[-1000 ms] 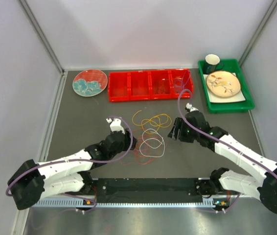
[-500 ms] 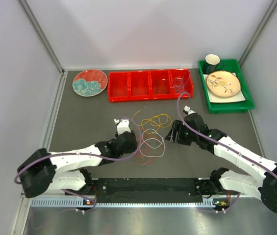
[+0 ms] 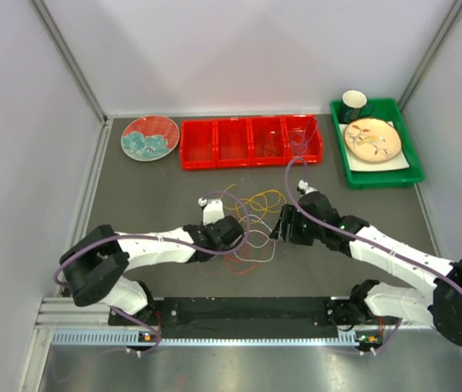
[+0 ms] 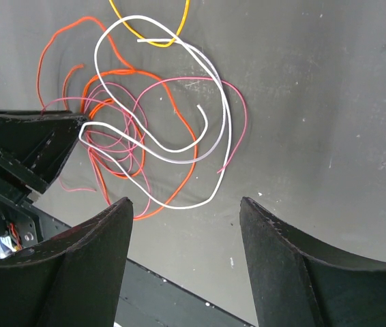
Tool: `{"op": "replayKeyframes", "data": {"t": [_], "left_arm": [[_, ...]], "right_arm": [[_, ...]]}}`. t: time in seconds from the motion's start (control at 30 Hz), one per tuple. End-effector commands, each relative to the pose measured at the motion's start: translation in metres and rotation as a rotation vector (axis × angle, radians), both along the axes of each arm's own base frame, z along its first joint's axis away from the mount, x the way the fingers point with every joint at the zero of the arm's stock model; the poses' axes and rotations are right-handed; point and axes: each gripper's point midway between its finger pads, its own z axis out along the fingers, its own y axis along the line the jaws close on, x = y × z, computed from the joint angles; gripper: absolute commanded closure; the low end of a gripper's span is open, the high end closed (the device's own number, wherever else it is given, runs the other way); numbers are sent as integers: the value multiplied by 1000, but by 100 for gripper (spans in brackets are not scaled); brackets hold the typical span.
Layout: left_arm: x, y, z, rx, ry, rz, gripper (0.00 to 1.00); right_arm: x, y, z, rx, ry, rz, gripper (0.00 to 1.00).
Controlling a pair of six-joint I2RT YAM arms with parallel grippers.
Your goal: Untangle the cables
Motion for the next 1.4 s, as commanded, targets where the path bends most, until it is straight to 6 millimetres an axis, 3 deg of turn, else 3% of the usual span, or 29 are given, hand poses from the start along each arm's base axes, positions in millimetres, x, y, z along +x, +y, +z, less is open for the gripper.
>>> {"op": "replayKeyframes", "data": {"t": [0.0, 0.17, 0.3, 0.5, 0.77, 1.1, 1.27, 1.37], "left_arm": [[-1, 8, 19, -17, -52, 87, 64], [-5, 3, 37, -47, -109, 65, 55], [-11, 5, 42, -33, -115, 91, 56], [-22, 4, 32, 7, -80, 93, 59], [-19, -14, 21, 24, -59, 38, 57], [-19, -17, 12, 63, -39, 27, 57], [-17, -19, 7, 93, -27, 28, 61], [-17, -17, 5, 111, -21, 35, 70]], "right_arm": [[6, 9, 8, 25, -29, -3, 36], [7, 11, 6, 25, -27, 2, 36], [7, 11, 2, 18, -17, 3, 36], [7, 14, 2, 18, -18, 9, 36], [6, 17, 0, 10, -11, 19, 36], [6, 17, -1, 7, -10, 21, 36], [5, 17, -4, 6, -7, 21, 36], [4, 16, -6, 2, -2, 19, 36]]}}
